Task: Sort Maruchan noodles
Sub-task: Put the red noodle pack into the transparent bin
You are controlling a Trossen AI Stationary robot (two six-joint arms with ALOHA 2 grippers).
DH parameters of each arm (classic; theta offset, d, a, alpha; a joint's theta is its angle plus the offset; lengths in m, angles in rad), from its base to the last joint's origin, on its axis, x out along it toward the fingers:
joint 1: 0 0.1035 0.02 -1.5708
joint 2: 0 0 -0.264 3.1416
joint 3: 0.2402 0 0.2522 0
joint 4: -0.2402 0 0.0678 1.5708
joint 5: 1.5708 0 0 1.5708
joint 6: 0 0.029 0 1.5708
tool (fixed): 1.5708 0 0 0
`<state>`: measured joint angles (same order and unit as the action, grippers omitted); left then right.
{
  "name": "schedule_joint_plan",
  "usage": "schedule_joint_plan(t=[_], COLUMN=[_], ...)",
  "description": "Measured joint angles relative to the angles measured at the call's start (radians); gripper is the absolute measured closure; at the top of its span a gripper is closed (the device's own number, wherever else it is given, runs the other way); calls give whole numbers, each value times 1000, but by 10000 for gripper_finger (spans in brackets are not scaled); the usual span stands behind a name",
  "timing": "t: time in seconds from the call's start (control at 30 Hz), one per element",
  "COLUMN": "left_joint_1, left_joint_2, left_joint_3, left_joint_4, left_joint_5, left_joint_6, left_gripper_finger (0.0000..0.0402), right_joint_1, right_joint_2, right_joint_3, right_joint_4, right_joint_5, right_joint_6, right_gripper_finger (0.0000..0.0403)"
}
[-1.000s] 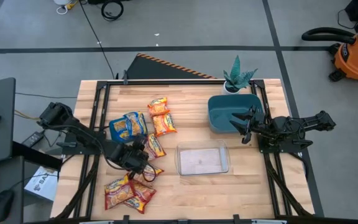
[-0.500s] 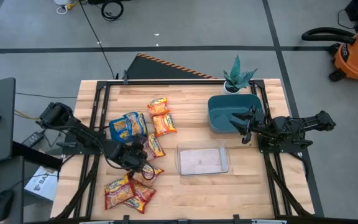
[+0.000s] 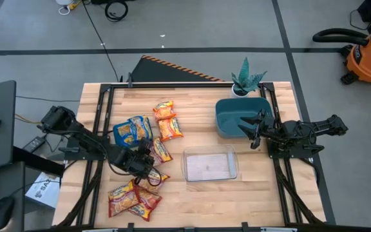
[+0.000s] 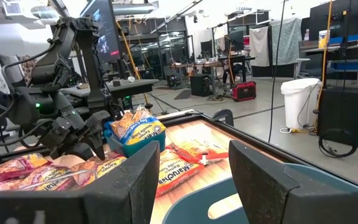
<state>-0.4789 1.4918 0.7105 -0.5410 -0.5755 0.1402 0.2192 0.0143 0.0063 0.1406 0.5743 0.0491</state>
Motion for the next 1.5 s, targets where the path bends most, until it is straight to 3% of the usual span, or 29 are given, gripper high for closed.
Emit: schedule_joint_plan(t=[0.63,1.03,1.27,1.5], left_joint_1=[0,0,5,59], left_joint_2=[0,0,-2,-13], left_joint_3=[0,1,75,231], left_joint_4=[21,18,-122,-237], left_joint_5=[-26,-30,-132,-135], left_joint_6=[-24,7,93,185], left_gripper_finger=[263,389,390,394], right_joint_1=[0,0,0,0], right_joint_2=[0,0,0,0], right_joint_3=[0,0,0,0], right_joint_4=[0,0,0,0], right_joint_5=[0,0,0,0], right_joint_6=[0,0,0,0], right_gripper_finger=[204,204,204,204])
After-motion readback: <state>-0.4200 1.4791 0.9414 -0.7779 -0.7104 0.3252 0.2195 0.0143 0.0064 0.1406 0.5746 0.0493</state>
